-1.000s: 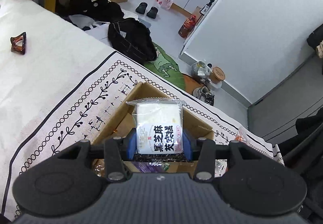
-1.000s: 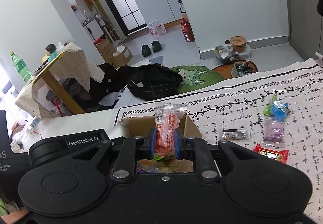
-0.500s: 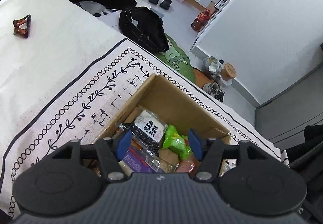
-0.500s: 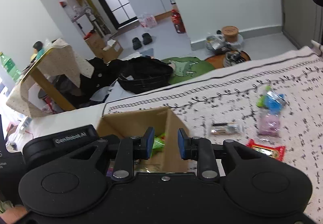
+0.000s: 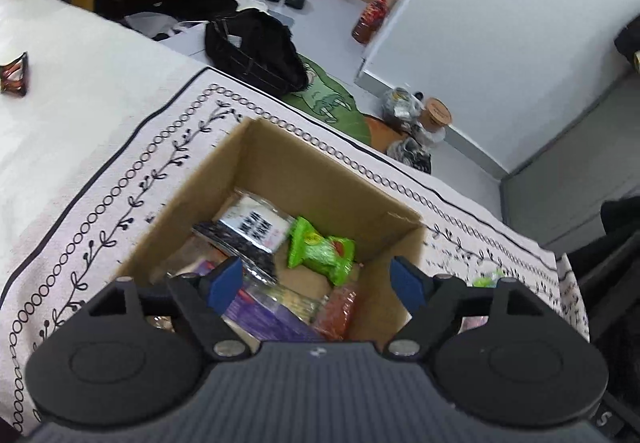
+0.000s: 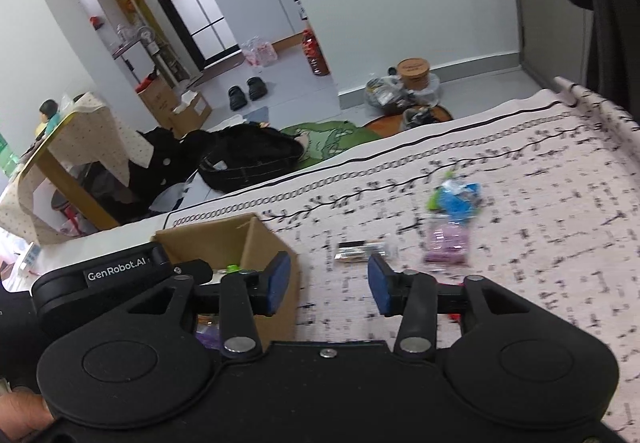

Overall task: Organize snacks
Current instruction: 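Withdraw both open tools from the box toward the remaining snacks, then grasp the clear wrapped bar with the left tool while the right tool grasps the pink round candy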

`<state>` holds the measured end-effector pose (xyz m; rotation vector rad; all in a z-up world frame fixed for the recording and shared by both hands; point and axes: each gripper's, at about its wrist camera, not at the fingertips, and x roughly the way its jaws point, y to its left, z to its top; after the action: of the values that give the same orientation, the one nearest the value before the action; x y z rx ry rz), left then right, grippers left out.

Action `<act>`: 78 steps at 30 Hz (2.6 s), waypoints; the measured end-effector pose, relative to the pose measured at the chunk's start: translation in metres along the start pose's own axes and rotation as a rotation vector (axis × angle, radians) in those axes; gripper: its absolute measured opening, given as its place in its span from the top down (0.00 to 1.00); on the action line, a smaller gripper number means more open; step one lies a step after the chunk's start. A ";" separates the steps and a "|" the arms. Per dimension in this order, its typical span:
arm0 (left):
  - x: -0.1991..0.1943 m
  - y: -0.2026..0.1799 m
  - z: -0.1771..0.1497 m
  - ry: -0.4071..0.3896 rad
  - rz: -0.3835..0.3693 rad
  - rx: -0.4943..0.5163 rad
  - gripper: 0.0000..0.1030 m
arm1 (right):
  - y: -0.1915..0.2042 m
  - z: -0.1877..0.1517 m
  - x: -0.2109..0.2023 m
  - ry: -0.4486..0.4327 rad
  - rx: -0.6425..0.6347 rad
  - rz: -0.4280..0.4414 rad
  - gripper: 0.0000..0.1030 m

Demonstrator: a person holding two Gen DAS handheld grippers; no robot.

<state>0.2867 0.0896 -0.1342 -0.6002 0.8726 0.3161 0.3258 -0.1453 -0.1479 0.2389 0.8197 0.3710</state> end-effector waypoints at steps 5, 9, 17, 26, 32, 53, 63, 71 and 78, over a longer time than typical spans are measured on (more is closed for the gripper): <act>-0.005 -0.020 -0.013 -0.012 0.008 0.080 0.15 | -0.021 -0.001 -0.017 -0.027 0.017 -0.019 0.42; -0.008 -0.037 -0.023 -0.007 0.007 0.136 0.14 | -0.034 -0.002 -0.029 -0.049 0.024 -0.026 0.34; -0.019 -0.061 -0.040 -0.037 0.009 0.204 0.13 | -0.057 -0.002 -0.048 -0.068 0.039 -0.034 0.22; -0.019 -0.080 -0.056 -0.015 -0.018 0.244 0.08 | -0.080 -0.003 -0.064 -0.080 0.036 -0.045 0.12; -0.024 -0.090 -0.063 -0.025 -0.070 0.277 0.00 | -0.095 -0.003 -0.066 -0.088 0.042 -0.020 0.04; 0.012 -0.136 -0.049 -0.034 -0.059 0.410 0.03 | -0.140 0.002 0.012 -0.002 0.193 0.111 0.26; 0.062 -0.148 -0.041 0.007 -0.044 0.392 0.23 | -0.141 0.007 0.054 0.076 0.234 0.155 0.40; 0.097 -0.148 -0.046 0.052 -0.033 0.377 0.37 | -0.140 0.004 0.075 0.123 0.238 0.174 0.44; 0.120 -0.145 -0.047 0.039 0.016 0.391 0.37 | -0.137 0.002 0.087 0.122 0.184 0.153 0.54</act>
<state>0.4026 -0.0516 -0.2000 -0.2371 0.9469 0.1419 0.4122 -0.2341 -0.2517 0.4555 0.9600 0.4577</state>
